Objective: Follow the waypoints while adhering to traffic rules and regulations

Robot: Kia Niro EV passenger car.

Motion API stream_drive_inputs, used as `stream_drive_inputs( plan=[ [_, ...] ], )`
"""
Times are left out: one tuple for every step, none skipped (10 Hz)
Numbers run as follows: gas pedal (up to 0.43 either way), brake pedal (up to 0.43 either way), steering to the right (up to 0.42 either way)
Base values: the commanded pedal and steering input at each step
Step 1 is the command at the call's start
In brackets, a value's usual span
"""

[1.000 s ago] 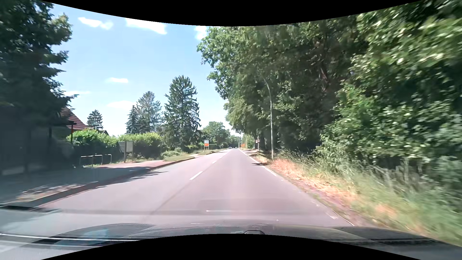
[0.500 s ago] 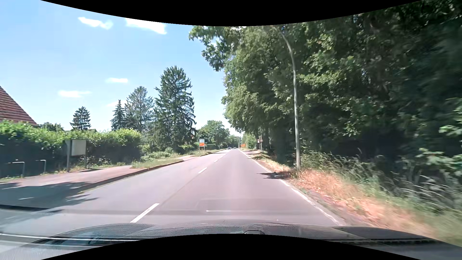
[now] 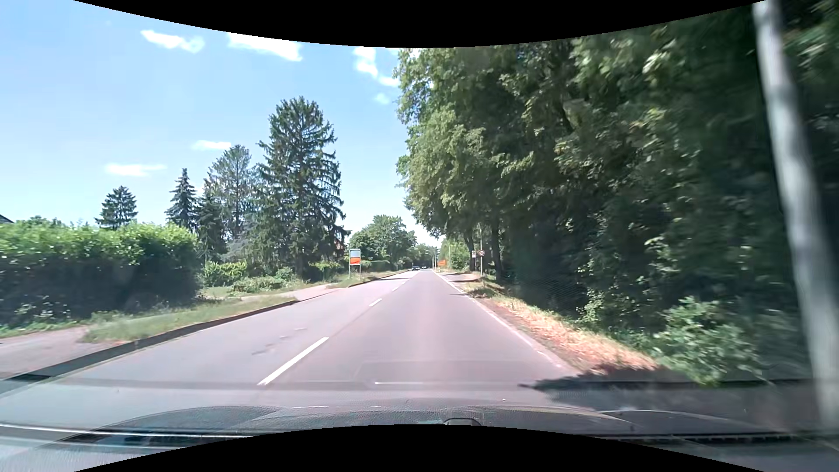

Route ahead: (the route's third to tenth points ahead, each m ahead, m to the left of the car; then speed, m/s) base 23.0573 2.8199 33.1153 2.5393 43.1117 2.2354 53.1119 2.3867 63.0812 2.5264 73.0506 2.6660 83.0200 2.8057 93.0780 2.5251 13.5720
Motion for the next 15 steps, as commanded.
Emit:
stream_drive_inputs(
  plan=[
    [0.189,0.0,-0.002],
    [0.189,0.0,-0.002],
    [0.189,0.0,-0.002],
    [0.189,0.0,-0.002],
    [0.189,0.0,-0.002],
    [0.189,0.0,-0.002],
    [0.189,0.0,-0.002],
    [0.189,0.0,-0.002],
    [0.189,0.0,-0.002],
    [0.189,0.0,-0.002],
    [0.189,0.0,-0.002],
    [0.189,0.0,-0.002],
    [0.189,0.0,-0.002],
    [0.189,0.0,-0.002],
    [0.189,0.0,-0.002]
  ],
)
